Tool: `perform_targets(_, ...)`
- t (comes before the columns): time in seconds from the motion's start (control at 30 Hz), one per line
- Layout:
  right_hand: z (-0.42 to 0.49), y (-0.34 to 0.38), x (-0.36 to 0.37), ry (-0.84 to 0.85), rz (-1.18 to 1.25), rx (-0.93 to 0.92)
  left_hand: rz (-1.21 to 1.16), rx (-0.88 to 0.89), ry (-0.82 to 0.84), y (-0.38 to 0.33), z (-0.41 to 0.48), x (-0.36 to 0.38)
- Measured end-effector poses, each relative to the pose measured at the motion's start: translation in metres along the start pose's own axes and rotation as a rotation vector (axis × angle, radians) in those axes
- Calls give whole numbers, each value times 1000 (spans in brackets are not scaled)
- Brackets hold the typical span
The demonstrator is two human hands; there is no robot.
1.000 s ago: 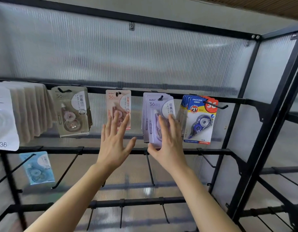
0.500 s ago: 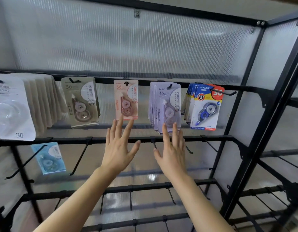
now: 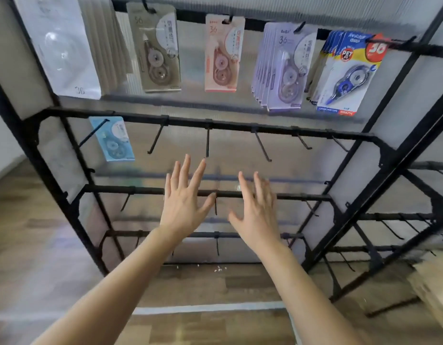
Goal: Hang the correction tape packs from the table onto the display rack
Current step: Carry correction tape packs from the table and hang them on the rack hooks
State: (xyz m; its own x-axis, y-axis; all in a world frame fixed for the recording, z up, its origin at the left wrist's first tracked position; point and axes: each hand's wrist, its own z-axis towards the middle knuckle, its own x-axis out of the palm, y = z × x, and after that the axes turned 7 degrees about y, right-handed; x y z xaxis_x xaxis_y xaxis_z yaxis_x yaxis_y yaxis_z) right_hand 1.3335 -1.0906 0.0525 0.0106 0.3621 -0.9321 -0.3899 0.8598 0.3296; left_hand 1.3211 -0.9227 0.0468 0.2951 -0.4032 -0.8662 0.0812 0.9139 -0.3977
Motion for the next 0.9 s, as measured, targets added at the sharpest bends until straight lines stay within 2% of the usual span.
perform_targets(0.13,-43,-2,20,106,22,-41,-22,-91,10,0,-54,17)
perform_targets(0.47,-179,-4,56,411,41,-148,-66,-459,74,-34,-245,48)
perform_targets(0.63,-235,37,77,535,56,-285,-31,-691,61,-33,-342,32)
perform_targets(0.9,-323,146,111,703,93,-569,29,-1043,-30,-17,-500,-22)
